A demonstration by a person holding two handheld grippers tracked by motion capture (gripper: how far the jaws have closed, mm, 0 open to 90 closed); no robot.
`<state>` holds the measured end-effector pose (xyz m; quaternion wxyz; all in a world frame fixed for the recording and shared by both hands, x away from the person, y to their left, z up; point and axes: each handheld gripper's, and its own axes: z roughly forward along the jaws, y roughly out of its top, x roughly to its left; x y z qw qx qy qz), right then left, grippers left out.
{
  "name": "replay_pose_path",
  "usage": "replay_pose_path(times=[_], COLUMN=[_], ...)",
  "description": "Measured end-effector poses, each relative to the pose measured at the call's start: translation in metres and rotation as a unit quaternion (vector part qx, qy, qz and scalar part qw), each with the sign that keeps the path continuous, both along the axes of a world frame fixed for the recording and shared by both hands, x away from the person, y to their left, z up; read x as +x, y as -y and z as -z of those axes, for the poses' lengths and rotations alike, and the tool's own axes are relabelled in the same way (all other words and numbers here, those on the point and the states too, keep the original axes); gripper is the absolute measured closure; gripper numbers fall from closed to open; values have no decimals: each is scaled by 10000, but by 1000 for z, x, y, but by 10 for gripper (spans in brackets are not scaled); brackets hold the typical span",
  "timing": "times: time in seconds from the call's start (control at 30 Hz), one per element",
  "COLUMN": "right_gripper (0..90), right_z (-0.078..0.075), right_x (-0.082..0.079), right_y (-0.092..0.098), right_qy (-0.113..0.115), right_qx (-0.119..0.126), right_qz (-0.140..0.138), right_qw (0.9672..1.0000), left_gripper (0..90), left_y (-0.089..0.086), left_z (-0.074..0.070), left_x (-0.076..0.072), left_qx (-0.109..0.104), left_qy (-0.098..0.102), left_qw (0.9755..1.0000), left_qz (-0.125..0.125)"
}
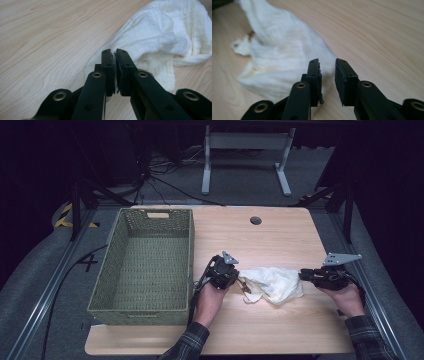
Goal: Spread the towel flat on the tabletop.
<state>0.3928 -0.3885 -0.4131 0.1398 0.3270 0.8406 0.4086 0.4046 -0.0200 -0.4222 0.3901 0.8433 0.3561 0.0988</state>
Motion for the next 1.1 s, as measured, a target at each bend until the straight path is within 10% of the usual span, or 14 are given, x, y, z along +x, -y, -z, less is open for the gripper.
replay_pose_path(times=[0.3,0.6,0.83,1.1], right_gripper=[738,790,879,881], right_z=[6,35,28,1], right_x=[-29,-27,-27,-32], right_y=[-68,-97,-86,-25], right_qy=[-232,-488,-356,-59], right_qx=[2,-812,-792,-209], right_qz=[-1270,-1433,-1324,-783], right_qw=[9916,9851,9874,9967], left_gripper=[721,624,622,620], left_y=[0,1,4,3], left_z=[11,10,14,22], left_x=[-4,-27,-27,-19], left_qx=[42,64,110,275], left_qy=[4,165,142,87], left_qw=[10000,9993,9991,9993], left_qz=[72,327,379,244])
